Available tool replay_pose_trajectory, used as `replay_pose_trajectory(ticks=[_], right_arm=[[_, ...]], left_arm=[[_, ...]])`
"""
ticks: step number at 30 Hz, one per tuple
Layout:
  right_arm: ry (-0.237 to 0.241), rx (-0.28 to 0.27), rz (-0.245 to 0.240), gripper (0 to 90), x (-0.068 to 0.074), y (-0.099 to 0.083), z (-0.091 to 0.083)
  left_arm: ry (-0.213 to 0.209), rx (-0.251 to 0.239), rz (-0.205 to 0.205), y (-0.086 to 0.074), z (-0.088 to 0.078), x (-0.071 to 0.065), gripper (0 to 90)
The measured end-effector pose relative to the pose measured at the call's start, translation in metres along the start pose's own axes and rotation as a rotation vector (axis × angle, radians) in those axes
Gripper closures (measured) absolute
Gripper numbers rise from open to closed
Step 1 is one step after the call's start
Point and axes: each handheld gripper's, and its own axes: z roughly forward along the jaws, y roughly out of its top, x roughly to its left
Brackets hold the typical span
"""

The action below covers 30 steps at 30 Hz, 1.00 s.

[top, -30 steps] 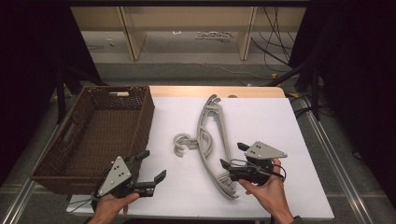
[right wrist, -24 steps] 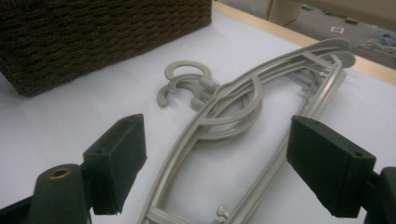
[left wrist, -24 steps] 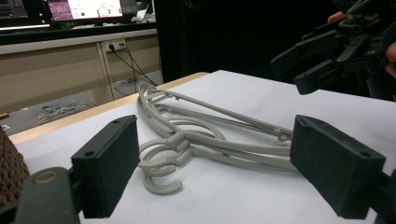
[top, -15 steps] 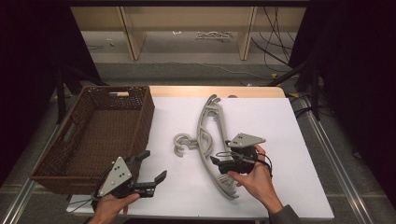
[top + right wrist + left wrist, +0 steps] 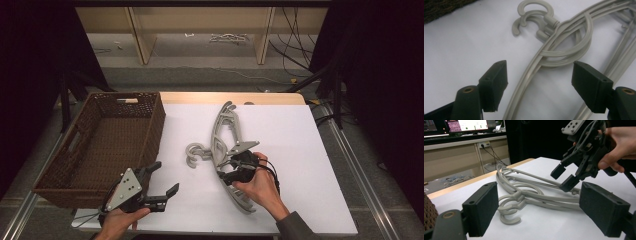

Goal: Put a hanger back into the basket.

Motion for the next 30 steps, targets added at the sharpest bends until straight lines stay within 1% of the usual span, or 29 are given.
replay_pose_trajectory(ticks=[1, 2, 3, 4, 5, 6, 7, 9, 12, 13, 15, 18, 19, 20, 22, 23, 24, 25, 27, 30], right_arm=[[0.006, 0.015, 0.013, 30.8, 0.001, 0.001, 0.002], [0.000, 0.012, 0.016, 31.3, 0.001, 0.002, 0.005], [0.009, 0.041, 0.018, 32.0, 0.002, 0.003, 0.006], [0.011, 0.046, 0.026, 32.7, 0.003, 0.004, 0.008], [0.009, 0.059, 0.005, 33.6, 0.001, 0.005, 0.011], [0.011, 0.079, 0.024, 34.2, 0.003, 0.007, 0.012], [0.012, 0.084, 0.030, 35.3, 0.003, 0.007, 0.015], [0.024, 0.114, 0.041, 37.2, 0.004, 0.009, 0.020], [0.034, 0.128, 0.036, 41.2, 0.004, 0.010, 0.027], [0.041, 0.140, 0.045, 42.5, 0.004, 0.011, 0.028], [0.045, 0.140, 0.047, 46.5, 0.003, 0.011, 0.031], [0.049, 0.148, 0.062, 48.5, 0.002, 0.011, 0.035], [0.054, 0.150, 0.055, 49.3, 0.001, 0.011, 0.037], [0.051, 0.152, 0.064, 50.4, 0.001, 0.011, 0.038], [0.062, 0.153, 0.056, 51.6, 0.000, 0.011, 0.040], [0.059, 0.164, 0.069, 52.3, 0.000, 0.011, 0.040], [0.059, 0.164, 0.069, 52.3, 0.000, 0.011, 0.040], [0.072, 0.169, 0.065, 53.3, 0.000, 0.012, 0.042], [0.070, 0.176, 0.069, 53.1, -0.001, 0.013, 0.045], [0.071, 0.185, 0.080, 53.3, -0.003, 0.015, 0.049]], left_arm=[[0.000, 0.001, 0.001, 0.000, 0.000, 0.000, 16.0], [-0.001, 0.003, 0.003, 0.000, 0.000, 0.000, 16.0], [-0.001, 0.002, 0.002, 0.000, 0.000, 0.000, 16.0], [-0.004, -0.001, 0.003, 0.000, 0.001, 0.000, 16.0], [-0.002, 0.002, 0.004, 0.000, 0.000, 0.000, 16.0], [-0.003, 0.002, 0.006, 0.000, 0.000, 0.000, 16.1], [-0.006, -0.002, 0.006, 0.000, 0.001, -0.001, 16.1], [-0.007, -0.002, 0.005, 0.000, 0.001, -0.001, 16.0], [-0.004, 0.004, 0.007, 0.000, 0.000, -0.001, 16.1], [-0.010, -0.007, 0.005, 0.000, 0.001, -0.001, 16.1], [-0.006, 0.007, 0.006, 0.000, 0.000, 0.000, 16.1], [-0.006, 0.008, 0.004, 0.000, 0.000, 0.000, 16.2], [-0.007, 0.009, 0.003, 0.000, 0.000, 0.000, 16.1], [-0.006, 0.008, 0.003, 0.000, 0.000, 0.000, 16.2], [-0.006, 0.007, 0.004, 0.000, 0.000, 0.000, 16.2], [-0.006, 0.008, 0.004, 0.000, 0.001, 0.000, 16.2], [-0.006, 0.008, 0.004, 0.000, 0.001, 0.000, 16.2], [-0.008, 0.011, 0.002, 0.000, 0.001, 0.000, 16.2], [-0.010, 0.013, -0.003, 0.000, 0.001, 0.000, 16.2], [-0.009, 0.016, 0.001, 0.000, 0.001, 0.000, 16.2]])
